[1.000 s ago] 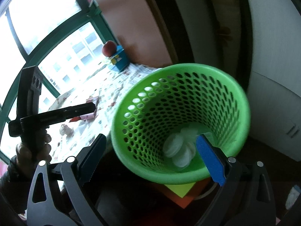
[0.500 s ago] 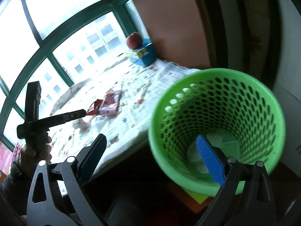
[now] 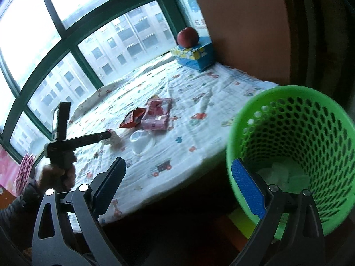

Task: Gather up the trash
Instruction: 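Move both tools back to the trash on the bed, then grasp the crumpled white tissue with the left tool while the right tool grasps the small clear cup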

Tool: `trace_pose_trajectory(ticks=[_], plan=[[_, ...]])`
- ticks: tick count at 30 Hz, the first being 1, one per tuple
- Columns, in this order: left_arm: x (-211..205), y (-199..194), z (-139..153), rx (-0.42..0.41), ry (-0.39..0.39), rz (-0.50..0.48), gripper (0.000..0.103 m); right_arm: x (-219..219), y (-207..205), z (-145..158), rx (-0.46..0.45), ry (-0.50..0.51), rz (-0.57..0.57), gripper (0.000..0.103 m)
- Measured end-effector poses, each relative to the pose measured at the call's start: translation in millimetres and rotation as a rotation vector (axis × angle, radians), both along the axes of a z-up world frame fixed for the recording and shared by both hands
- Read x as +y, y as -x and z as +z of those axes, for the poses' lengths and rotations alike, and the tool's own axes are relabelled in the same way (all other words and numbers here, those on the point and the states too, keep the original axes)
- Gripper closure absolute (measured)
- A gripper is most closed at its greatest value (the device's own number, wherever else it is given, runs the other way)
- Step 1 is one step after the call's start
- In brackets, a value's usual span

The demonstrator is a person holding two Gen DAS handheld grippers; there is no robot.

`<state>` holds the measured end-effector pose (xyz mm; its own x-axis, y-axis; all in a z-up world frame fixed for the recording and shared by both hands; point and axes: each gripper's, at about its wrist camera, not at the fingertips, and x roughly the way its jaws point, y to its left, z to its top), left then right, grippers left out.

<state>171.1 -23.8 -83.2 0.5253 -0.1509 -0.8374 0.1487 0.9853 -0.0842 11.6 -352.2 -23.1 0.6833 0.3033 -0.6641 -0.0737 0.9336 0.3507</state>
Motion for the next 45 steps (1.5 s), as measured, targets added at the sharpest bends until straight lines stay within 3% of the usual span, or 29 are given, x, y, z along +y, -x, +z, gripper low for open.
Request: trace_pose_trajectory(ticks=[8,12,19,23,28,45], plan=[[9,-14,-16,0.002,-0.018,0.016,0.049,23,-13,-4,0.016,0.037,0.043,0.008],[15,-14,-15,-0.011,0.009,0.015,0.05,34,-21,-7,0.026,0.049,0.062,0.008],[27,-12,-16,-0.015,0.009,0.023,0.07,52,-33,-13,0.039,0.043,0.094,0.008],[31,-9,-15,-0.019,0.014,0.015,0.074,64,-40,-17,0.044,0.069,0.111,0.008],[39,1,-4,-0.038,0.058,0.017,0.076,83,-54,-22,0.047,0.092,0.143,0.008],[77,41,45,-0.126,0.159,0.035,0.076,158,-132,-71,0.135,0.201,0.214,0.029]])
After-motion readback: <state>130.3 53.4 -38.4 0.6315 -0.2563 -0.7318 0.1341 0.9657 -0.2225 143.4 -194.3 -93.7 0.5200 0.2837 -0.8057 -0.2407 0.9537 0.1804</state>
